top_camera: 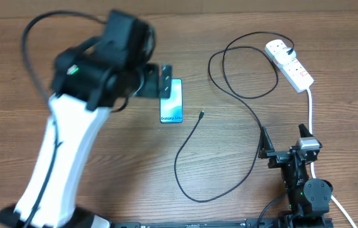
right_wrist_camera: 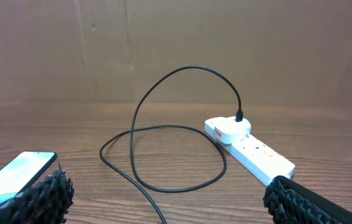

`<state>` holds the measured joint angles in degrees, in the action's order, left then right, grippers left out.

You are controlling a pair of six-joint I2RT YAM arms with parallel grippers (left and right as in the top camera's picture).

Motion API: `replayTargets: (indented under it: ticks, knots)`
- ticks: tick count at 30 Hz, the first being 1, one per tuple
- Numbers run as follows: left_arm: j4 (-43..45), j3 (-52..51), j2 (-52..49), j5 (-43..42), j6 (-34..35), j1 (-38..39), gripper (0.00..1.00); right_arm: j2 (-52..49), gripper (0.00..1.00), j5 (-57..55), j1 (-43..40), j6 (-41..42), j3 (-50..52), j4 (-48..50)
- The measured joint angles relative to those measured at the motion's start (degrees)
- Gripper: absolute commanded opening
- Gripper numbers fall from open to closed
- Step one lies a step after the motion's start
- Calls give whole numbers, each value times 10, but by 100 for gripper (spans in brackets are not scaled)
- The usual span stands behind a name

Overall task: Plug charger to phone and switch on socket
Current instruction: 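Move the left gripper over the Galaxy phone and lower toward it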

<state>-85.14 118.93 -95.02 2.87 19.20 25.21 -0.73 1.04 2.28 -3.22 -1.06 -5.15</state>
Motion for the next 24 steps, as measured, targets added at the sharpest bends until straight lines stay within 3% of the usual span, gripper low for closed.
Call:
replayTargets:
  ticks: [10,24]
  knots:
    - [25,4,-125,1,19,5,100,0,100,0,0,0,0,0]
    - [57,4,-211,-23,126,2,100,0,100,0,0,0,0,0]
